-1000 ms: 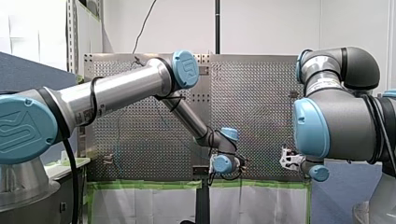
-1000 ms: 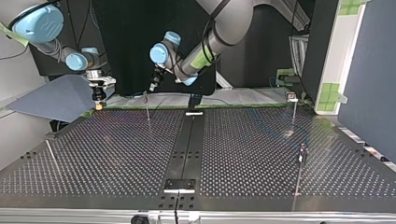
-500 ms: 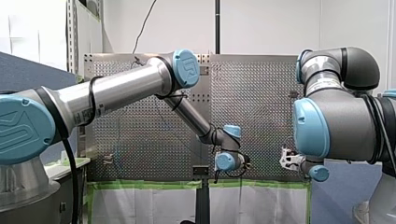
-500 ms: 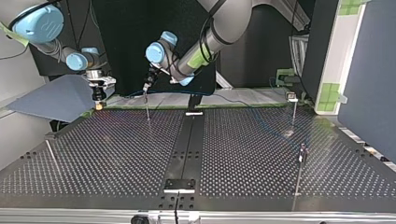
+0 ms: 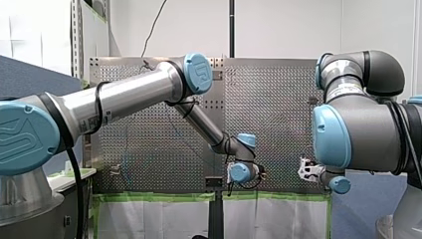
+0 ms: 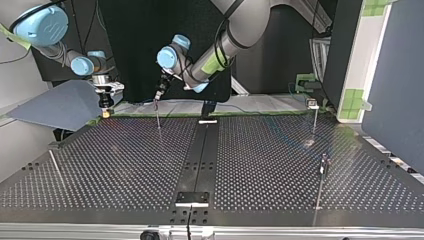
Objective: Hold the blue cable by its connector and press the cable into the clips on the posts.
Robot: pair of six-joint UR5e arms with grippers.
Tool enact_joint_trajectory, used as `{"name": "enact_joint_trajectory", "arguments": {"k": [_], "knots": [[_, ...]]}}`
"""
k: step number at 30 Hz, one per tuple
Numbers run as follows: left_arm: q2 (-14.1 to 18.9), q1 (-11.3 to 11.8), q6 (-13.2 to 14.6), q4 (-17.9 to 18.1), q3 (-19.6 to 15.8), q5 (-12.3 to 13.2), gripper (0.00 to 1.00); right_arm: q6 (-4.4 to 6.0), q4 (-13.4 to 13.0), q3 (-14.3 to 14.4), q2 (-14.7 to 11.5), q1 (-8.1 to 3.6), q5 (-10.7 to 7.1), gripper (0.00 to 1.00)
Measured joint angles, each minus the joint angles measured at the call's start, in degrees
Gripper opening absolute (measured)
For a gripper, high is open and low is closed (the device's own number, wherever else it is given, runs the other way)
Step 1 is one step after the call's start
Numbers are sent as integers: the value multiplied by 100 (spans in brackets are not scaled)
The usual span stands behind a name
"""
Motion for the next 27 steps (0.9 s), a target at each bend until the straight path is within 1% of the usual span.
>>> {"name": "enact_joint_trajectory", "arguments": {"k": [5, 8, 27], "knots": [[0, 3, -150, 16, -28, -6, 100, 1, -3, 0, 1, -2, 0, 2], [-4, 3, -195, 24, -39, -9, 100, 0, -3, 0, 2, -3, 0, 2], [-3, 6, -217, 25, -61, -6, 100, 1, 16, 0, 3, -3, -35, 2]]}}
